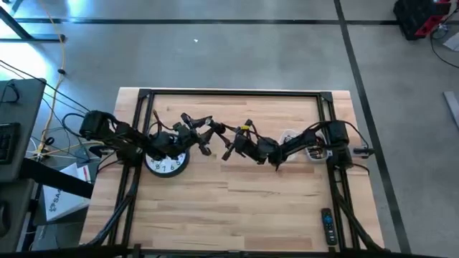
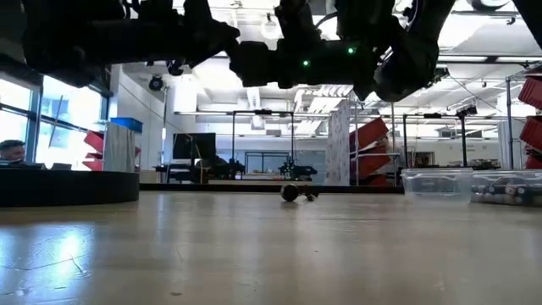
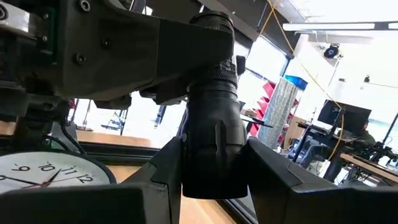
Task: Insert battery
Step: Close the black flashlight lid
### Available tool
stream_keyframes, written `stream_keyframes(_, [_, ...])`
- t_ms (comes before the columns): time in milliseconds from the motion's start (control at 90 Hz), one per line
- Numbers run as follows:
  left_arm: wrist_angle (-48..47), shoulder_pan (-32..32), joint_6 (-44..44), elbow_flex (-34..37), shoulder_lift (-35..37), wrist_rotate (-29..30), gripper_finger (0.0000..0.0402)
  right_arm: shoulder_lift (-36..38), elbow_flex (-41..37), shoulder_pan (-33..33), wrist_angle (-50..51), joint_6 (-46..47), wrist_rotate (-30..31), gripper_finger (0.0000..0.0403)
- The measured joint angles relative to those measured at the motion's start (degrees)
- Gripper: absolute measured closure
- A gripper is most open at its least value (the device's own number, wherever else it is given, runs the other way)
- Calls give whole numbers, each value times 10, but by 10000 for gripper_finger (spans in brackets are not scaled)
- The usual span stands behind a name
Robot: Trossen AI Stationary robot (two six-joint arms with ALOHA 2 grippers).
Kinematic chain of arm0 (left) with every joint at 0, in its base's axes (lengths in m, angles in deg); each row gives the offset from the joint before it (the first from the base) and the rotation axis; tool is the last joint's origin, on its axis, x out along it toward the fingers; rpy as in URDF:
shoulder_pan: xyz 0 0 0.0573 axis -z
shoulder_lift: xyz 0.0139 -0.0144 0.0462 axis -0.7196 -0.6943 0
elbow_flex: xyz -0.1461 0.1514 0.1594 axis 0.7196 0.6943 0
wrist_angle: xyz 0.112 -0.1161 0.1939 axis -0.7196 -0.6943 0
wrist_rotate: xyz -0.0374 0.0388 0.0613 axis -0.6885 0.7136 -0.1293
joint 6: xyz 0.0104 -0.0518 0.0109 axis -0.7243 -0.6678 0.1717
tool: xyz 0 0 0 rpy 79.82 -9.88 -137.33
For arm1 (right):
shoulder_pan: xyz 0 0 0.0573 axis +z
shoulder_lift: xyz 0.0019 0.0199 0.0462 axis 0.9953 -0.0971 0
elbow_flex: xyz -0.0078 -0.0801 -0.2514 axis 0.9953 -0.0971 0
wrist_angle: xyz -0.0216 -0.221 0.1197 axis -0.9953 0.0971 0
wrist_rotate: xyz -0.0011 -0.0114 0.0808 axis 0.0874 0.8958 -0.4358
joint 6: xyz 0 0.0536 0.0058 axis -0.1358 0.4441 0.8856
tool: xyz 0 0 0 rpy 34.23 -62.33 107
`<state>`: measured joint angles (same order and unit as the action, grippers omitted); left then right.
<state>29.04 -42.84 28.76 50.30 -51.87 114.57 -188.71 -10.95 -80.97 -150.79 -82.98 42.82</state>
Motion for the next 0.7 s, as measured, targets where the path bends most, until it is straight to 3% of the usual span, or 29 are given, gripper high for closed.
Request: stream_keyframes(700, [0, -33, -95, -1, 0, -71, 236, -1, 0, -5, -34, -4, -7, 296])
